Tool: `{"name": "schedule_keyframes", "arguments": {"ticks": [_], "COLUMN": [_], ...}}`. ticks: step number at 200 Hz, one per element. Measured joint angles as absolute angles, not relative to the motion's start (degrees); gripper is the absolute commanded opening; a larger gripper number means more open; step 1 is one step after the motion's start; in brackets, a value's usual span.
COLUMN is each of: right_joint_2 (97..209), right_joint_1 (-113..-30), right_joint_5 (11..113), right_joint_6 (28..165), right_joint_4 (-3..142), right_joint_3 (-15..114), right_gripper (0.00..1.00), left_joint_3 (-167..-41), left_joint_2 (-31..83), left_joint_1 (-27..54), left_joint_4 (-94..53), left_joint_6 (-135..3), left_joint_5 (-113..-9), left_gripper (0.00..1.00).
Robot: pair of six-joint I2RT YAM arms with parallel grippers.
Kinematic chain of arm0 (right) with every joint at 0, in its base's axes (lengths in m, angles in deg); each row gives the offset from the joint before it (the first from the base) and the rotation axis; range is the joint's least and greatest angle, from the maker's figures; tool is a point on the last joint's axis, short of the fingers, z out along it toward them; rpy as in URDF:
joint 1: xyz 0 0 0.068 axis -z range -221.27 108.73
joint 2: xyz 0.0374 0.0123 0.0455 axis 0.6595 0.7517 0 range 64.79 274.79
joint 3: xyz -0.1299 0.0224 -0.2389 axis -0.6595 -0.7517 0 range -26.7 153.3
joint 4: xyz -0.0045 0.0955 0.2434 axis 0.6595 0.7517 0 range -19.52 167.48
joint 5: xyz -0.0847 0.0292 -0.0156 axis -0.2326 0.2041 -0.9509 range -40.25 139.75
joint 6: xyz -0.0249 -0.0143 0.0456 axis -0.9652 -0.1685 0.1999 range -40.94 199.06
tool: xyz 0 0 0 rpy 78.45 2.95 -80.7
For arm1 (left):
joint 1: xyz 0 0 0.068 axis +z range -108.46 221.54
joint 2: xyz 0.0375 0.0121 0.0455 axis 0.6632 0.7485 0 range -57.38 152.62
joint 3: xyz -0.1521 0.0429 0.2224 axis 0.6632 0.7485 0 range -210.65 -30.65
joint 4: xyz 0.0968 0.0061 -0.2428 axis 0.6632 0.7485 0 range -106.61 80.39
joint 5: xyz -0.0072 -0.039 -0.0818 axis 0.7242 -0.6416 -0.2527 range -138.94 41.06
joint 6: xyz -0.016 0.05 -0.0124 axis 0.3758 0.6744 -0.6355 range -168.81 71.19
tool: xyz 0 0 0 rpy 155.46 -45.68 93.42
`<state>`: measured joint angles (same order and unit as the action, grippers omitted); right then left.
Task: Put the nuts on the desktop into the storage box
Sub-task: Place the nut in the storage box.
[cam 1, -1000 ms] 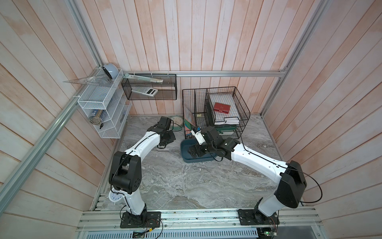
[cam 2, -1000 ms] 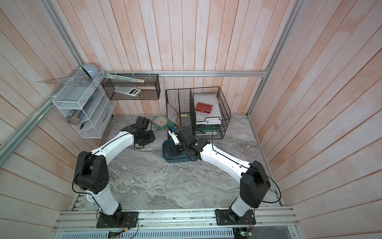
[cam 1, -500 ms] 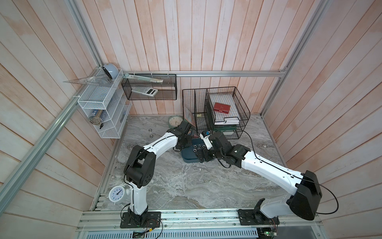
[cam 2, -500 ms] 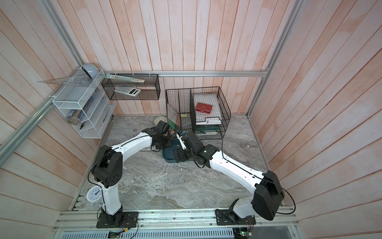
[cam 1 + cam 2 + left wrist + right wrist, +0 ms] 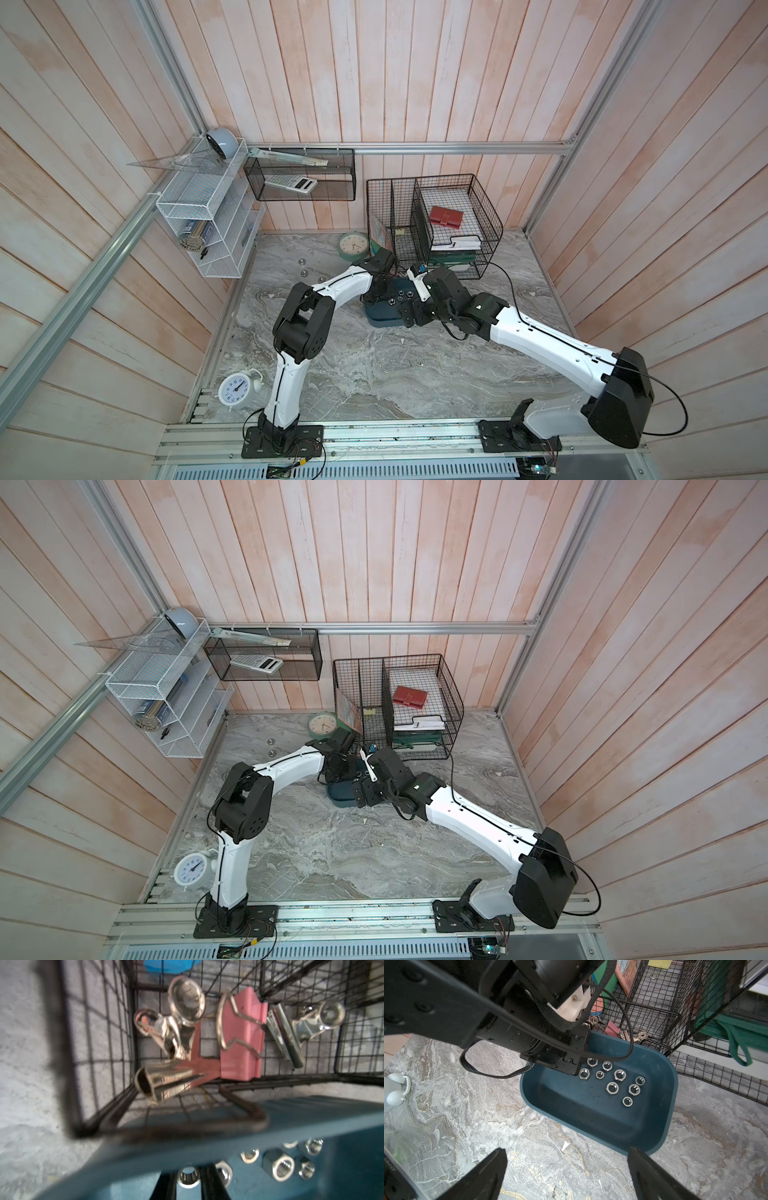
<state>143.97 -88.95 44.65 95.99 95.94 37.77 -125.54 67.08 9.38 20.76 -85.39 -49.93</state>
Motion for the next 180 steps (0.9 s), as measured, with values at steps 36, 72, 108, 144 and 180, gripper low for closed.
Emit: {"name": "schedule_keyframes", "arguments": {"ticks": [36, 72, 108, 144, 180], "right_joint_2": [144.0, 144.0, 144.0, 144.2, 144.6], "right_joint_1": [-88.9, -88.8, -88.6, -88.4, -88.4], "right_joint_5": [44.6, 44.6, 44.6, 44.7, 44.8], "right_joint_6": [96.0, 96.0, 96.0, 95.9, 95.7], "right_joint_4": [96.1, 96.1, 96.1, 96.1, 96.0], "right_joint_3": [37.8, 37.8, 37.8, 37.8, 37.9], "right_gripper": [0.98, 0.98, 0.98, 0.98, 0.98], "left_joint_3": [-126.9, -127.9, -127.9, -127.5, -125.4], "left_joint_2": [68.6, 69.1, 69.0, 67.5, 60.0], "left_joint_1": [9.8, 10.0, 10.0, 10.0, 10.1], "left_joint_4": [21.0, 21.1, 21.6, 22.6, 23.5], "left_joint_6": [-84.8, -84.3, -83.9, -84.3, -84.4], "left_joint_5": [-49.9, -50.0, -50.0, -50.2, -50.2], "left_gripper": [0.18, 0.35, 0.43, 0.61, 0.82]}}
